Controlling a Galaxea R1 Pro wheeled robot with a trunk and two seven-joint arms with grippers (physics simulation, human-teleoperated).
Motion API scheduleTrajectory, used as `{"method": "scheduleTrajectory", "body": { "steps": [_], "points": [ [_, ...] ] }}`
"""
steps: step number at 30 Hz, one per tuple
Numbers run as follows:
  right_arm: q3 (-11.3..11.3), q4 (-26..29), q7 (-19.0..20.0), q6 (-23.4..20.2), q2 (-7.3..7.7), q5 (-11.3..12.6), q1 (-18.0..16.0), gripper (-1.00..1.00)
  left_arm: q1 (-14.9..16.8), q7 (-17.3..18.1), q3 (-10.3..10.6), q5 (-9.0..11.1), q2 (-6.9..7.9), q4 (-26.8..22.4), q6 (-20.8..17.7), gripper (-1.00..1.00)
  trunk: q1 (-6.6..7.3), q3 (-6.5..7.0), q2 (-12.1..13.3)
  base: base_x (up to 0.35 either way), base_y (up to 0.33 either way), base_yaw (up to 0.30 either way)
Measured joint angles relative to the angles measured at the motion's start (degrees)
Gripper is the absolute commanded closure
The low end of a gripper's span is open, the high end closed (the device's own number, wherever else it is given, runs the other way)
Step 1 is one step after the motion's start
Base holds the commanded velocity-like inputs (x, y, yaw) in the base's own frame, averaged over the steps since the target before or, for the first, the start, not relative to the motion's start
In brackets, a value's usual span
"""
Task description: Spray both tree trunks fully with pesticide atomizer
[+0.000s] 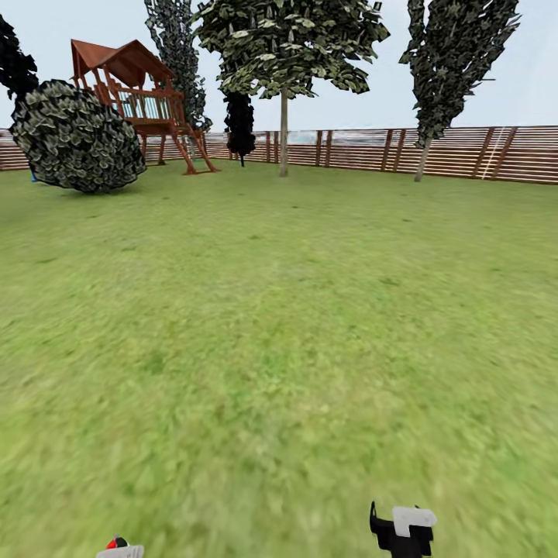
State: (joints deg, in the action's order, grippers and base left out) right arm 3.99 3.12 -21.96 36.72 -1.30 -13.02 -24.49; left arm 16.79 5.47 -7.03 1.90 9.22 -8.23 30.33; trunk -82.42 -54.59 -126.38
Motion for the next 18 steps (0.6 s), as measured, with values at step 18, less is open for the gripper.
{"method": "scheduleTrajectory", "body": {
  "steps": [18],
  "points": [
    [0.0, 0.0, -0.1, 0.0, 0.00, 0.1, 0.0, -1.00, 0.0, 0.0, 0.0, 0.0, -0.01, 0.0, 0.0, 1.00, 0.00, 0.00, 0.0, 0.338, 0.000, 0.000]
  ]
}}
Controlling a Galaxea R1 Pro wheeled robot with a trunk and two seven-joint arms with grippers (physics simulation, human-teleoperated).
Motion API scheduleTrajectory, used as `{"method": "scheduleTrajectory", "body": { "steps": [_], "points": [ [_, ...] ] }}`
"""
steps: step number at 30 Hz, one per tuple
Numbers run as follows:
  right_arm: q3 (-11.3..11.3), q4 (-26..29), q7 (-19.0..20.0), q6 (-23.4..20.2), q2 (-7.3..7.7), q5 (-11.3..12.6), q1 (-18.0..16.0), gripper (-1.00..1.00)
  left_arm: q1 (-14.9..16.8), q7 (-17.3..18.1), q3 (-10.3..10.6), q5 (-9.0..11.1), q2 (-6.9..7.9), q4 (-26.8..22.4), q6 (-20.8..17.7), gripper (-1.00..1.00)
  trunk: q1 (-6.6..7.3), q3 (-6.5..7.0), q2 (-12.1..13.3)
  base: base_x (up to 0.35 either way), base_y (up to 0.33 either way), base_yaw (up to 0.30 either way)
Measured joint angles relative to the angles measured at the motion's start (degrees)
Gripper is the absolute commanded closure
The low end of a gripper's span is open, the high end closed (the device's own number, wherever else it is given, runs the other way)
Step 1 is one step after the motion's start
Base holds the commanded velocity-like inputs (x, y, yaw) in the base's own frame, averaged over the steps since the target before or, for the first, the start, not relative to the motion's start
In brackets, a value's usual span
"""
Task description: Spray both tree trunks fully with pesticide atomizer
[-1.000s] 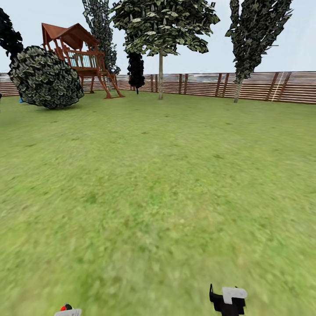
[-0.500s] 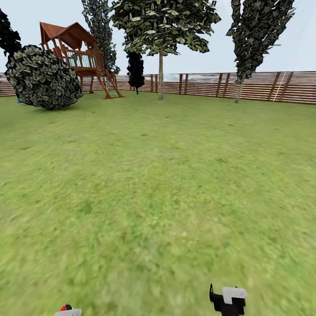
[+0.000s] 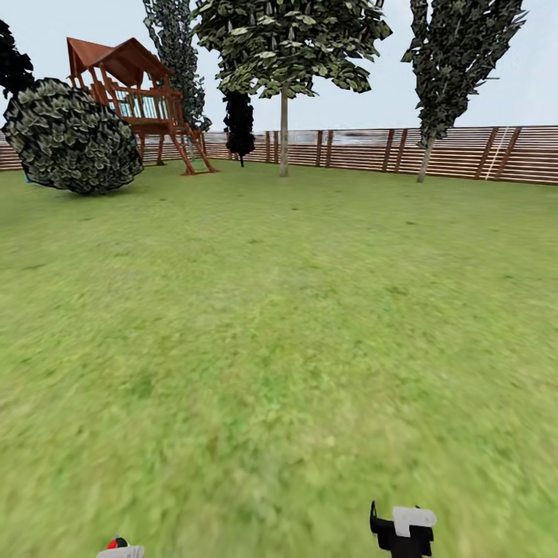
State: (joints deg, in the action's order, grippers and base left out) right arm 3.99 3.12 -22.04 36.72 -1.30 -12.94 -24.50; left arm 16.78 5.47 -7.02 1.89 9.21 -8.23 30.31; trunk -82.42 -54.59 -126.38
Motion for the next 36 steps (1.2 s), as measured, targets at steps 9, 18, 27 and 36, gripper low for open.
{"method": "scheduleTrajectory", "body": {
  "steps": [9, 18, 27, 36],
  "points": [
    [0.0, 0.0, 0.0, 0.0, 0.00, 0.0, 0.0, -1.00, 0.0, 0.0, 0.0, 0.0, -0.05, 0.0, 0.0, 1.00, 0.00, 0.00, 0.0, 0.338, 0.000, 0.000],
    [0.0, 0.0, -0.1, 0.0, 0.00, 0.0, 0.0, -1.00, 0.0, 0.0, 0.1, 0.0, -0.23, 0.0, 0.0, 1.00, 0.00, 0.00, 0.0, 0.338, 0.000, 0.000],
    [0.0, 0.0, -0.1, 0.0, 0.00, 0.0, 0.0, -1.00, 0.0, 0.0, 0.1, 0.0, -0.22, 0.0, 0.0, 1.00, 0.00, 0.00, 0.0, 0.338, 0.000, 0.000],
    [0.0, 0.0, -0.1, 0.0, 0.00, 0.0, 0.0, -1.00, 0.0, 0.0, 0.1, 0.0, -0.24, 0.0, 0.0, 1.00, 0.00, 0.00, 0.0, 0.338, 0.000, 0.000]
  ]
}}
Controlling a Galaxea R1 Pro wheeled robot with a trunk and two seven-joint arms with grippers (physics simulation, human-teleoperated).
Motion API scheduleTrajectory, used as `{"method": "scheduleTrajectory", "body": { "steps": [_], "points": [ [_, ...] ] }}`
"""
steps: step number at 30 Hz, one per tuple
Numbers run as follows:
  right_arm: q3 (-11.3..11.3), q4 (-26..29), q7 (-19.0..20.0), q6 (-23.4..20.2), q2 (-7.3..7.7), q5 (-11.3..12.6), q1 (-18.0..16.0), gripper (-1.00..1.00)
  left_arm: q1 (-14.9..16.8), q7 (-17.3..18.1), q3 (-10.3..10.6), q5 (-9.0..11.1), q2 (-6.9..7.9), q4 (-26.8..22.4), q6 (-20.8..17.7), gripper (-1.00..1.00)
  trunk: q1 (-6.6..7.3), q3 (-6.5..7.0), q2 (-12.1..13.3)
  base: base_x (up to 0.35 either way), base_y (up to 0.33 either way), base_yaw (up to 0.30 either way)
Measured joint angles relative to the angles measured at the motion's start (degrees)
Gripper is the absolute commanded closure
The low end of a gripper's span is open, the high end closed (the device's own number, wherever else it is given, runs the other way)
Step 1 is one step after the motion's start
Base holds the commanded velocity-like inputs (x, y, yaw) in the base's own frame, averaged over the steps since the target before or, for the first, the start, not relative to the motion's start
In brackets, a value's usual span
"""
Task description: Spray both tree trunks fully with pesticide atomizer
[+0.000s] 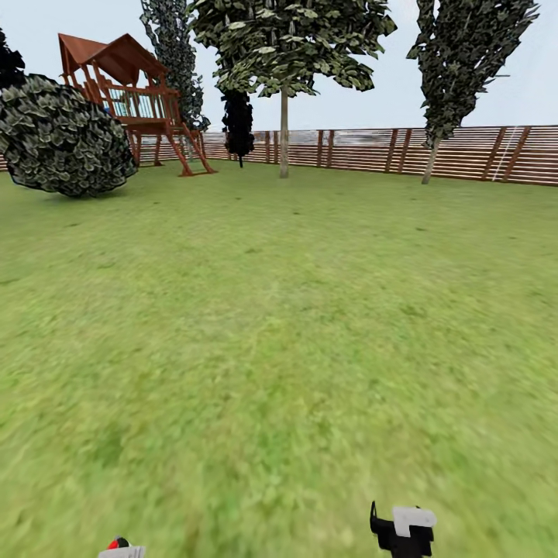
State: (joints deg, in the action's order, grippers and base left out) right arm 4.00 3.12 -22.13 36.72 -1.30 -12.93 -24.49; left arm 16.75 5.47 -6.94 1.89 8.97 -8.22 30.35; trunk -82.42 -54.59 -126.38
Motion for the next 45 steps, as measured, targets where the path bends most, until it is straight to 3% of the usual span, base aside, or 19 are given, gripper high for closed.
{"method": "scheduleTrajectory", "body": {
  "steps": [45],
  "points": [
    [0.1, 0.0, 0.0, 0.0, 0.00, 0.0, 0.0, -1.00, 0.0, 0.0, 0.0, 0.0, 0.00, 0.0, 0.0, 1.00, 0.00, 0.00, 0.0, 0.338, 0.000, 0.000]
  ]
}}
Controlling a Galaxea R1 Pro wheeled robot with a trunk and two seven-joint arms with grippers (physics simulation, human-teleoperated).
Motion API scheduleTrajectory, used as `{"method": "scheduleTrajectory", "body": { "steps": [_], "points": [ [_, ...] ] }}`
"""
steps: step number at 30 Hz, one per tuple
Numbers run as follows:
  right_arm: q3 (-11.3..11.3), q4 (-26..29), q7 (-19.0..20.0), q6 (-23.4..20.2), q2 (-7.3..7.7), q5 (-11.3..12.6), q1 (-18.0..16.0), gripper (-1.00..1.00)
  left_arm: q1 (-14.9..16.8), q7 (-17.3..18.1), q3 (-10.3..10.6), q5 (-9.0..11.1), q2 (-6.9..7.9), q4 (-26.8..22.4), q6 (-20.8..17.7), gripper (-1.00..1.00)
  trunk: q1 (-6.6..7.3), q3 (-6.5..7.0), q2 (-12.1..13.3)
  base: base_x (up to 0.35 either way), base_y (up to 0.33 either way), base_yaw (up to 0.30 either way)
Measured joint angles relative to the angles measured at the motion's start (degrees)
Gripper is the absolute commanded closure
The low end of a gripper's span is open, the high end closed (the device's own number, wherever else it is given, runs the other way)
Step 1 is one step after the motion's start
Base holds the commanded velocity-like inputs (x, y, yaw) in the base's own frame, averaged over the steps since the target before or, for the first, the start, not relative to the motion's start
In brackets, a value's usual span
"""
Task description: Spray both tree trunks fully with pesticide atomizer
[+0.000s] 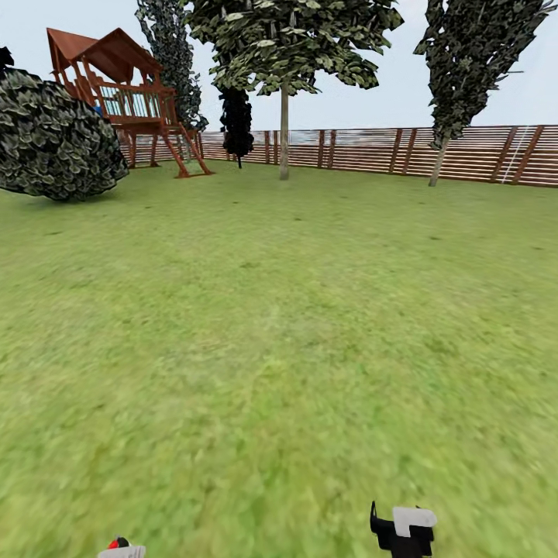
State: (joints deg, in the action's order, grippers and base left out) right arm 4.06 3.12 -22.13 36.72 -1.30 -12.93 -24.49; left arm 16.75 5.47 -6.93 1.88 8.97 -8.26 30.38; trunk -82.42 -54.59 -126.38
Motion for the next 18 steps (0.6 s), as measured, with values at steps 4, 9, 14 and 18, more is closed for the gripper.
{"method": "scheduleTrajectory", "body": {
  "steps": [4, 9, 14, 18],
  "points": [
    [0.0, 0.0, 0.0, 0.0, 0.00, 0.0, 0.0, -1.00, 0.0, 0.0, 0.0, 0.0, 0.00, 0.0, 0.0, 1.00, 0.00, 0.00, 0.0, 0.338, 0.000, 0.000],
    [0.0, 0.0, 0.0, 0.0, 0.00, 0.0, 0.0, -1.00, 0.0, 0.0, 0.0, 0.0, 0.00, 0.0, 0.0, 1.00, 0.00, 0.00, 0.0, 0.338, 0.000, 0.000],
    [0.0, 0.0, 0.0, 0.0, 0.00, 0.0, 0.0, -1.00, 0.0, 0.0, 0.0, 0.0, -0.06, 0.0, 0.0, 1.00, 0.00, 0.00, 0.0, 0.338, 0.000, 0.000],
    [0.0, 0.0, 0.0, 0.0, 0.00, 0.0, 0.0, -1.00, 0.0, 0.0, 0.0, 0.0, -0.07, 0.0, 0.0, 1.00, 0.00, 0.00, 0.0, 0.338, 0.000, 0.000]
  ]
}}
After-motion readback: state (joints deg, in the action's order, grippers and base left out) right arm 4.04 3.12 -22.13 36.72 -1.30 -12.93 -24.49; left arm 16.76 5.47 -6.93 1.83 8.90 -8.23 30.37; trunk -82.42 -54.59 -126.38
